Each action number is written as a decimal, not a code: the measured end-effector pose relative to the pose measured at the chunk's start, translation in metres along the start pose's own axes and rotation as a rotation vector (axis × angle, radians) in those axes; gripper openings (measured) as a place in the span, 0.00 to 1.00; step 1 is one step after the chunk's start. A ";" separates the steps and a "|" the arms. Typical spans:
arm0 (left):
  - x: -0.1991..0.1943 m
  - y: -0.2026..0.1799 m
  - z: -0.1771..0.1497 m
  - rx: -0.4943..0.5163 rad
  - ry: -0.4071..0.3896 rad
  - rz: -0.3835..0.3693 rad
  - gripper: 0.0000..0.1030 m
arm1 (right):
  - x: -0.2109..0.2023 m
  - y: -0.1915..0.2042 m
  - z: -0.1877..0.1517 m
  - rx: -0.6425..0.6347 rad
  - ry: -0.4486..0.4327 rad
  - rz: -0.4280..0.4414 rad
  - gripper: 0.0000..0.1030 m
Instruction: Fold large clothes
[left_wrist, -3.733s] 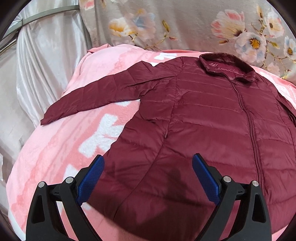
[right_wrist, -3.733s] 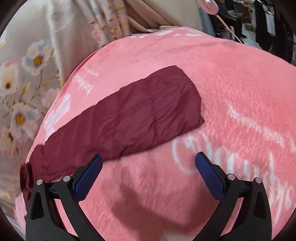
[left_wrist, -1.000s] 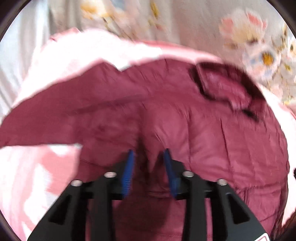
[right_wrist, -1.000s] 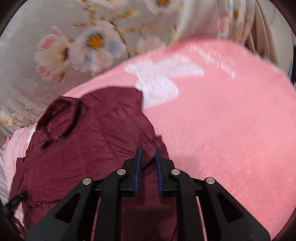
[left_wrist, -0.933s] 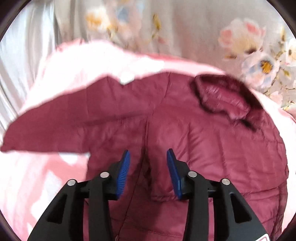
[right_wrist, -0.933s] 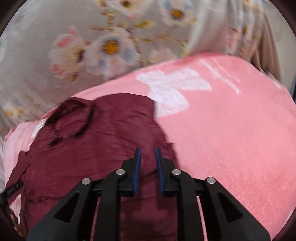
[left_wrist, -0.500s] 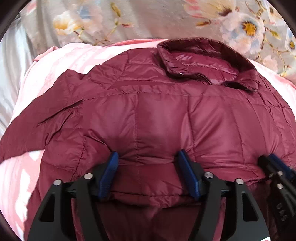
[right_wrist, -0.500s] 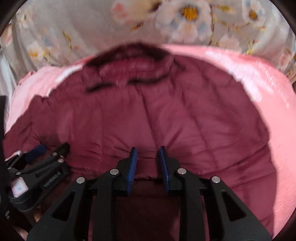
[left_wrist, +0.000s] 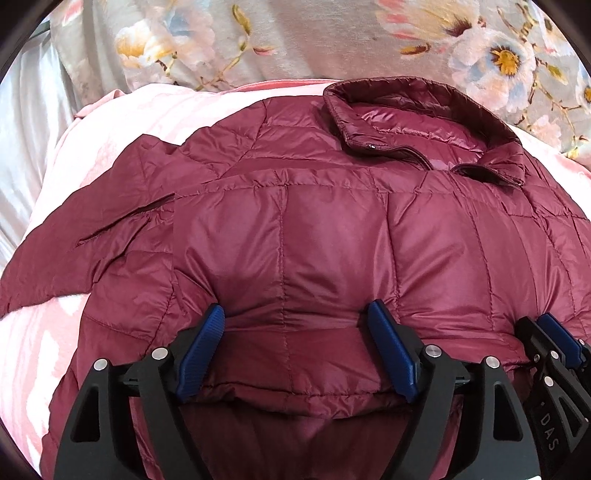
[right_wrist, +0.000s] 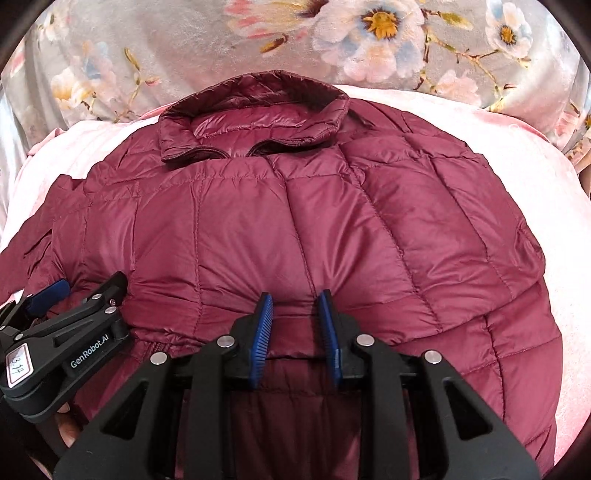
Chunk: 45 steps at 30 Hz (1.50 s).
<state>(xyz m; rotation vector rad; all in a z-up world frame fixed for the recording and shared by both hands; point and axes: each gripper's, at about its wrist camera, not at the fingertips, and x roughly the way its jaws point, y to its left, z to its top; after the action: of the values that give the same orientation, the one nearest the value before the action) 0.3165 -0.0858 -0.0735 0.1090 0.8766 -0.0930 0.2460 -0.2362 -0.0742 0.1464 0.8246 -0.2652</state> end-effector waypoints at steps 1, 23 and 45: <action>0.000 0.002 0.000 -0.005 0.000 -0.004 0.77 | 0.000 0.001 0.000 -0.007 0.000 -0.012 0.26; -0.057 0.441 -0.055 -0.715 0.029 0.145 0.82 | -0.096 0.064 -0.101 -0.088 -0.052 0.039 0.56; -0.141 0.246 0.070 -0.243 -0.219 -0.200 0.00 | -0.113 0.045 -0.107 0.022 -0.115 -0.019 0.66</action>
<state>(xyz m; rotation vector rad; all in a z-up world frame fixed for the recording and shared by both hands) 0.3110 0.1538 0.0932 -0.2127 0.6717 -0.1808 0.1103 -0.1490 -0.0605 0.1424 0.7093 -0.2975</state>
